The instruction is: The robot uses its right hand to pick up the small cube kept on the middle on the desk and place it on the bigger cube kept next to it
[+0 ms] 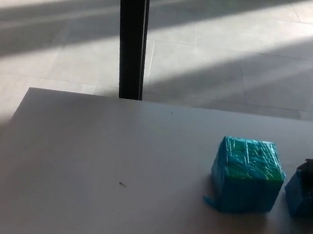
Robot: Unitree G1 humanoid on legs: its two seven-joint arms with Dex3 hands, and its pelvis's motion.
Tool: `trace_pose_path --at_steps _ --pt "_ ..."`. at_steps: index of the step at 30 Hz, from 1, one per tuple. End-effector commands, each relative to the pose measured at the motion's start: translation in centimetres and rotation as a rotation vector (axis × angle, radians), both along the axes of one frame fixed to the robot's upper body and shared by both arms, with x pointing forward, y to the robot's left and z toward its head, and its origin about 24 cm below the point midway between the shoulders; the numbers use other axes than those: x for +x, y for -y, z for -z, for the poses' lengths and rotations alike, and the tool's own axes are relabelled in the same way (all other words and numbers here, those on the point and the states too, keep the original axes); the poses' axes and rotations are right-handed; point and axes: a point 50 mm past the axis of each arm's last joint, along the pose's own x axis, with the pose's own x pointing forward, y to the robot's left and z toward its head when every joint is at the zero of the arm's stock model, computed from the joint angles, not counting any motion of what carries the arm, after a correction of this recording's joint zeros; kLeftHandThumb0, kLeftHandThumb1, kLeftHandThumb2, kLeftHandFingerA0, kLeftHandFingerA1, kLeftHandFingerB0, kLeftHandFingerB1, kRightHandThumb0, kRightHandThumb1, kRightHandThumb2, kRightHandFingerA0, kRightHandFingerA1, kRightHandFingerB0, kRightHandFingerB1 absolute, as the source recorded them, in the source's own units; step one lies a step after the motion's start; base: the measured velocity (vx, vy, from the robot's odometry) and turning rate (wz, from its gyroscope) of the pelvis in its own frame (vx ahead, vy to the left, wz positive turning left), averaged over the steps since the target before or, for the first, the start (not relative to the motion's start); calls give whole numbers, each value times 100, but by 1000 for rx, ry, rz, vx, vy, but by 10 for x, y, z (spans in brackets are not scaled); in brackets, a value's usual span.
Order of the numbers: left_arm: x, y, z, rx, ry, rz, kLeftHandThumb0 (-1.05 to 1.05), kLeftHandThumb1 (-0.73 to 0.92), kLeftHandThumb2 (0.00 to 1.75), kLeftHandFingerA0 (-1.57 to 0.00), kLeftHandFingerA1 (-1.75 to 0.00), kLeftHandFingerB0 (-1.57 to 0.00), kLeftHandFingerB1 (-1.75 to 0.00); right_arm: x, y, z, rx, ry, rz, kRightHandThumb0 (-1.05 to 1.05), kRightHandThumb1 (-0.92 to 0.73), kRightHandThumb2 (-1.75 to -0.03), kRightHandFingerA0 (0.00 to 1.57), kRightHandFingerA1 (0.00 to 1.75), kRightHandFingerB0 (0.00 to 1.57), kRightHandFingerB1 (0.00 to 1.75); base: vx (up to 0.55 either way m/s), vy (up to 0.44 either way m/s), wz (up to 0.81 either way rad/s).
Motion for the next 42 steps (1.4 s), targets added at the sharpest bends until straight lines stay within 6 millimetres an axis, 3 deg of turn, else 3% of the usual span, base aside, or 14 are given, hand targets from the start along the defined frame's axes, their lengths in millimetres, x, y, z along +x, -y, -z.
trace_pose_path --at_steps 1,3,4,10,21,25,26,27,28,32,36,37,38,42 --pt "2 -5 -6 21 1 3 -84 70 75 -34 -49 -25 -40 -27 8 26 -148 186 -215 -30 -66 -63 78 147 84 65 0 0 0" --pt "3 -5 -6 26 -3 7 -84 69 74 -35 -49 -26 -40 -28 7 25 -148 211 -229 -31 -64 -63 77 151 85 69 0 0 0" --pt "3 -5 -6 17 3 2 -79 80 64 -36 -46 -28 -37 -28 7 25 -128 226 -225 -29 -65 -59 80 151 86 70 0 0 0" --pt "4 -5 -7 18 9 4 -81 79 61 -38 -47 -29 -36 -28 4 25 -71 268 -218 -22 -72 -64 80 157 82 85 0 0 0" --pt "3 -6 -7 32 -5 -7 -81 80 64 -40 -46 -31 -36 -21 9 6 12 355 -164 -23 -73 -63 86 144 85 69 0 0 0" --pt "2 -6 -8 36 -1 10 -83 82 63 -38 -46 -28 -35 -16 11 -11 45 394 -165 -26 -77 -63 88 144 83 75 0 0 0" --pt "2 -7 -8 33 -1 6 -82 81 65 -38 -47 -29 -36 -14 13 -20 61 411 -165 -21 -73 -70 86 152 80 91 0 0 0" --pt "2 -7 -8 32 -3 3 -82 81 64 -38 -47 -29 -36 -12 14 -26 67 422 -166 -19 -73 -70 85 152 80 93 0 0 0" --pt "2 -7 -8 30 -5 0 -82 81 62 -37 -44 -28 -35 -10 15 -35 77 435 -171 -17 -74 -70 89 140 84 83 0 0 0" --pt "1 -8 -8 45 -12 -3 -81 82 65 -41 -45 -30 -36 -4 17 -64 108 442 -177 -19 -74 -71 85 144 83 85 0 0 0" --pt "2 -8 -10 34 1 -8 -82 81 65 -39 -48 -29 -37 2 19 -95 144 444 -180 -14 -67 -91 89 142 87 95 0 0 0" --pt "2 -9 -11 37 1 -2 -87 68 79 -34 -51 -24 -41 4 17 -108 143 452 -184 -14 -66 -90 88 143 87 93 0 0 0" --pt "2 -9 -11 40 -1 5 -87 68 79 -34 -51 -24 -41 4 17 -112 146 457 -186 -14 -66 -90 88 143 87 93 0 0 0" --pt "2 -9 -11 47 -5 -9 -82 82 64 -41 -46 -31 -36 7 10 -132 172 471 -223 -16 -66 -89 89 149 89 97 0 0 0"
